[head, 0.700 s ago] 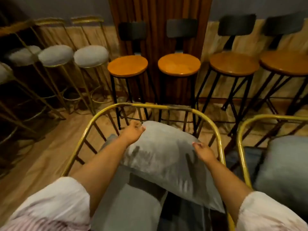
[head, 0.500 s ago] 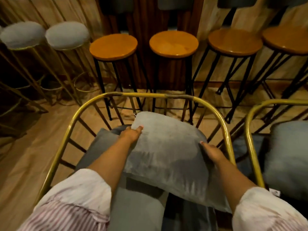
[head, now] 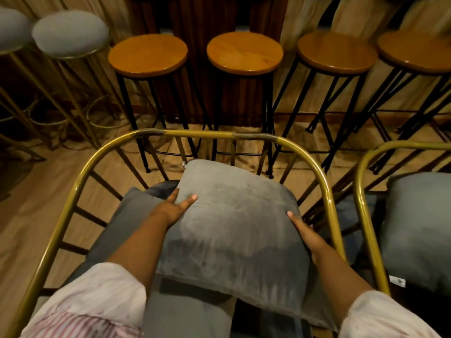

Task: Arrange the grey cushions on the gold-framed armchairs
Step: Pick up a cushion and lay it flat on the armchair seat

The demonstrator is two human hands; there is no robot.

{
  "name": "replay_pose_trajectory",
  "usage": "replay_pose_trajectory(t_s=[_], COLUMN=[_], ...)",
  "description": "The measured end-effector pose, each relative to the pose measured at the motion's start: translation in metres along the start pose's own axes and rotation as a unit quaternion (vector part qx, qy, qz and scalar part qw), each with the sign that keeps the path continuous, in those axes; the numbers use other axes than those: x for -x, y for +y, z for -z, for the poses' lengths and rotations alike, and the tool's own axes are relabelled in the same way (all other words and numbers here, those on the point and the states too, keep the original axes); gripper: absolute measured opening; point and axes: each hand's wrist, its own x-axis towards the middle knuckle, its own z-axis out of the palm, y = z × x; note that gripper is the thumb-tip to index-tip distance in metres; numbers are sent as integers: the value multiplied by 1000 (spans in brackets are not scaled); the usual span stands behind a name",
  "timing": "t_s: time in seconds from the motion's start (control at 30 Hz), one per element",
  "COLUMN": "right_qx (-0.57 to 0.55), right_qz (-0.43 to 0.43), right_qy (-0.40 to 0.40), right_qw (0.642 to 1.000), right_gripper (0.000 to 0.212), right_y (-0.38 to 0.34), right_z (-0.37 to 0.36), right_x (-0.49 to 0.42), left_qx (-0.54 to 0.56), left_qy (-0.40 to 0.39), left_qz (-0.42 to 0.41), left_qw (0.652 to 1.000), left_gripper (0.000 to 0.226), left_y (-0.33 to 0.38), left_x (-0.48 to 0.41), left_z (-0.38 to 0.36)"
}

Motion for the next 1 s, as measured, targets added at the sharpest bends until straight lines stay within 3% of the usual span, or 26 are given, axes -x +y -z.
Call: replay_pose_trajectory(t_s=[0.1, 0.3, 0.47, 0.57, 0.7, 0.87, 1.0], right_qx=[-7, 57, 94, 79, 58, 1, -40], right_qz=[10, 43, 120, 159, 223, 274, 287], right_qy=[-42, -81, -97, -97, -53, 26, 111], right_qw=[999, 994, 984, 979, 972, 961, 951], right_gripper=[104, 70, 92, 79, 107, 84, 92], right_y=[-10, -47, -77, -97, -116, -122, -114], right_z=[8, 14, 17, 25, 49, 111, 191], right_x=[17, 83, 139, 170, 203, 230, 236], left_qx=[25, 157, 191, 225, 263, 278, 270], left_qy=[12, 52, 112, 146, 157, 97, 48], left_qz=[-18, -48, -75, -150, -215, -293, -333], left_qw=[999, 985, 972, 952, 927, 910, 902], left_gripper=[88, 94, 82, 75, 58, 55, 56], left_y=[10, 7, 7, 22, 52, 108, 167], left_x=[26, 117, 186, 216, 242, 253, 256], left_z=[10, 41, 66, 80, 83, 49, -9])
